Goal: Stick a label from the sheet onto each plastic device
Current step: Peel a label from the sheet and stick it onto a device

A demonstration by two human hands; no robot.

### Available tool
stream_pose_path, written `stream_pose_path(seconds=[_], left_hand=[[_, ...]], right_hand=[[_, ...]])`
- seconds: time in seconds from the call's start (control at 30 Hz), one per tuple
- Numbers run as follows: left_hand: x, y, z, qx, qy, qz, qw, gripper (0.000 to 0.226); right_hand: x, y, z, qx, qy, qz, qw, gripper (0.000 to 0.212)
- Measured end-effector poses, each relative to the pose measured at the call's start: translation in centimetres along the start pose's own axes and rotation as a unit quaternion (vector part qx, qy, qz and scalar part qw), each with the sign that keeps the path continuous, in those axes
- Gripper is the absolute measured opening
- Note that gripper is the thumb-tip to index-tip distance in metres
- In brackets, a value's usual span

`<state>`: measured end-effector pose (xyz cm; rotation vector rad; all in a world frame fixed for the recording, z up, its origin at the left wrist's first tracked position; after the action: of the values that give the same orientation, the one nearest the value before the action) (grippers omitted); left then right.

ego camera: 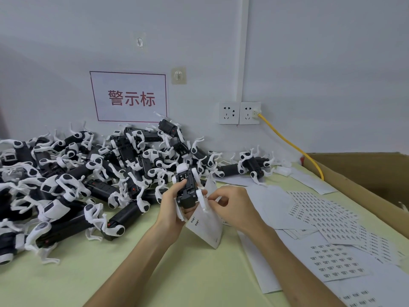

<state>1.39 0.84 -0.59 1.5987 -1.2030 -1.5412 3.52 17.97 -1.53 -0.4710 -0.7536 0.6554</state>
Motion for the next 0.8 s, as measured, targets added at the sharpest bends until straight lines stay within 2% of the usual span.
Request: stream_pose_path(seconds=[0.13,0.63,0.8], left_hand=[[0.14,-0.02,0.08,0.001,0.009,0.009,1.000,0.046],[-0.09,0.17,-0.52,0.033,-0.006,-0.012,0.999,0.040],[-0.22,0.24,-0.54,0.030,-0.004,-0.012,0.999,0.048]], right_hand=[[0.21,0.05,-0.10,-0.003,-0.038,0.002,0.999,0.003],[-0.18,-0.35,-0.48,0.102,0.002,-0.034,0.994,0.005],[-0.21,-0.29,-0.43,0.105,0.016,-0.025,0.994,0.009]])
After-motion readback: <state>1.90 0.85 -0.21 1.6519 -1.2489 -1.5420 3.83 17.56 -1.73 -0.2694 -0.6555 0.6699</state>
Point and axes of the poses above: each hand's wrist, its own z-axis towards the middle knuckle, its own x-axis out of the back of the hand, y = z × x, the point moved 1 cm from there along z, towards the middle knuckle, and after that the axes turned 11 degrees about y, right-handed, at the moved point
